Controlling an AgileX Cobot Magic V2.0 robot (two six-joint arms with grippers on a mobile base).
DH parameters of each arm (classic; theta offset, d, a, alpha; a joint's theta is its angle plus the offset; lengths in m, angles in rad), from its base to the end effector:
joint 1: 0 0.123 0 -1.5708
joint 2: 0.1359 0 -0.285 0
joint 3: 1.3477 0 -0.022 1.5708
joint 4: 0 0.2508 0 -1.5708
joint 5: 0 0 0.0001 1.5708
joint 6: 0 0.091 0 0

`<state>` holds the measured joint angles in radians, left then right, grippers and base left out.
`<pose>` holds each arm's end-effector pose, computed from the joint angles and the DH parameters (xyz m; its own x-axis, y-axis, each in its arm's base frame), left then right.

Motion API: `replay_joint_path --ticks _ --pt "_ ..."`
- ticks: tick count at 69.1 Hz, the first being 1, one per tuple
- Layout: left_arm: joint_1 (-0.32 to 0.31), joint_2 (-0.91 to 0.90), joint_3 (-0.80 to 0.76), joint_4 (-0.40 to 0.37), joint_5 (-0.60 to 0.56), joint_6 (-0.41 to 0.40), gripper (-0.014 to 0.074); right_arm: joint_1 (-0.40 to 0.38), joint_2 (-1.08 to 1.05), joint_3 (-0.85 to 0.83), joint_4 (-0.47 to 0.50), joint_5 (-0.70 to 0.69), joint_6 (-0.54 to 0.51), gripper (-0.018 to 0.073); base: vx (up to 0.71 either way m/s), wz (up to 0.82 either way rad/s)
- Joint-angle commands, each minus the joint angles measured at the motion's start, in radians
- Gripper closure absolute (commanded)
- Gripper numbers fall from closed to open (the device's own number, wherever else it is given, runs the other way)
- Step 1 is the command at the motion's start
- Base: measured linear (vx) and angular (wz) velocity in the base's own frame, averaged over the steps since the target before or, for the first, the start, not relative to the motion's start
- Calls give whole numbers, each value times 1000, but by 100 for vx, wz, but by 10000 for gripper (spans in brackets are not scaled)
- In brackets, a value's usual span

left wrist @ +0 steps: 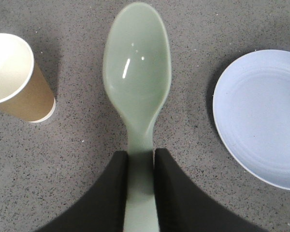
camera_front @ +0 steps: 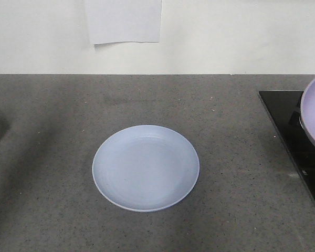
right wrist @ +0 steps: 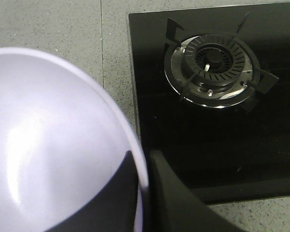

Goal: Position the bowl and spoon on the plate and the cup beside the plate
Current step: 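Drive the base closer, centering the pale blue plate ahead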

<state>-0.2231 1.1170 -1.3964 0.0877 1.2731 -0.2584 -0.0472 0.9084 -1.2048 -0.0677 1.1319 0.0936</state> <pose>0.1900 -0.0353 0.4328 -0.7857 -0.0573 -0.6159 -0.0114 0.9969 -0.0782 0.1472 -0.0125 0.4219 -0.6716 0.0964 -0.7346 0.1357 0.9907 0.0059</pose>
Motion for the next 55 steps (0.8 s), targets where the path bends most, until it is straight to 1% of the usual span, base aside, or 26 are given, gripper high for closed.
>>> replay_joint_path --ticks 1,55 --pt "1 -16 -22 2 -50 -1 603 -7 -8 -28 -10 -63 -6 566 5 1" --pt "1 -16 -22 2 -50 -1 603 -7 -8 -28 -10 -66 -6 566 4 0"
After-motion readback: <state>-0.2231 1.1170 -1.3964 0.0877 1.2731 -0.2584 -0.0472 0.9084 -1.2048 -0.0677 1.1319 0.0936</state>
